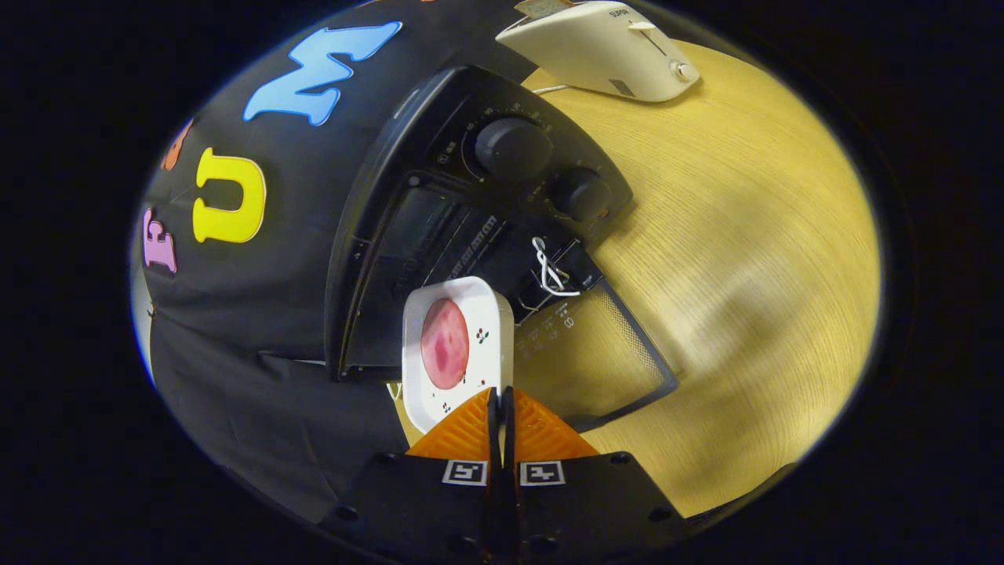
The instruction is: Open the toaster oven, put the food inside, and close the toaster oven door.
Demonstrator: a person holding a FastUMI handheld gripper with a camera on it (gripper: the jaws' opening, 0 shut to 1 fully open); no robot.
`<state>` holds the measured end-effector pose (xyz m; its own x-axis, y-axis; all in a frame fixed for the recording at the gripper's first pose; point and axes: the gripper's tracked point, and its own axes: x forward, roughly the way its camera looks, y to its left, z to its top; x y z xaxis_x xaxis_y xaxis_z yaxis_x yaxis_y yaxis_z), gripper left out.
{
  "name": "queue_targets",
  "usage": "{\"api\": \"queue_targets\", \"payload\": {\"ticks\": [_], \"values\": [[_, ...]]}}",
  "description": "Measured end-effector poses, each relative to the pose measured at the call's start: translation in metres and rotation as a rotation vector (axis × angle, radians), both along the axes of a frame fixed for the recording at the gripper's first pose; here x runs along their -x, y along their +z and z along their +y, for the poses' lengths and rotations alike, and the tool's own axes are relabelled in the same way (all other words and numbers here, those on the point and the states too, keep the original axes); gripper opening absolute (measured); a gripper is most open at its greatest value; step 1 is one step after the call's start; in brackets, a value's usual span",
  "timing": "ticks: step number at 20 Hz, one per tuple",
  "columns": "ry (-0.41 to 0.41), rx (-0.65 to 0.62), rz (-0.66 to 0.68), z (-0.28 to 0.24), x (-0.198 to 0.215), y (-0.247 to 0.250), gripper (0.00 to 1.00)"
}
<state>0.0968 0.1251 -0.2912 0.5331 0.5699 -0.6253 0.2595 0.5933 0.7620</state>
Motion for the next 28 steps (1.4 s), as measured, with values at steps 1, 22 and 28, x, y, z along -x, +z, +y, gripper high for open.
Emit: {"api": "queue_targets", "payload": {"ticks": [1, 22, 28], "values": [[-0.028, -0.019, -0.007, 0.005, -0.008, -0.002, 0.01], [-0.399, -0.092, -0.172, 0.043, -0.098, 0.001, 0.06], [-0.338, -0.130, -0.188, 0.057, -0.081, 0.016, 0.25]]}}
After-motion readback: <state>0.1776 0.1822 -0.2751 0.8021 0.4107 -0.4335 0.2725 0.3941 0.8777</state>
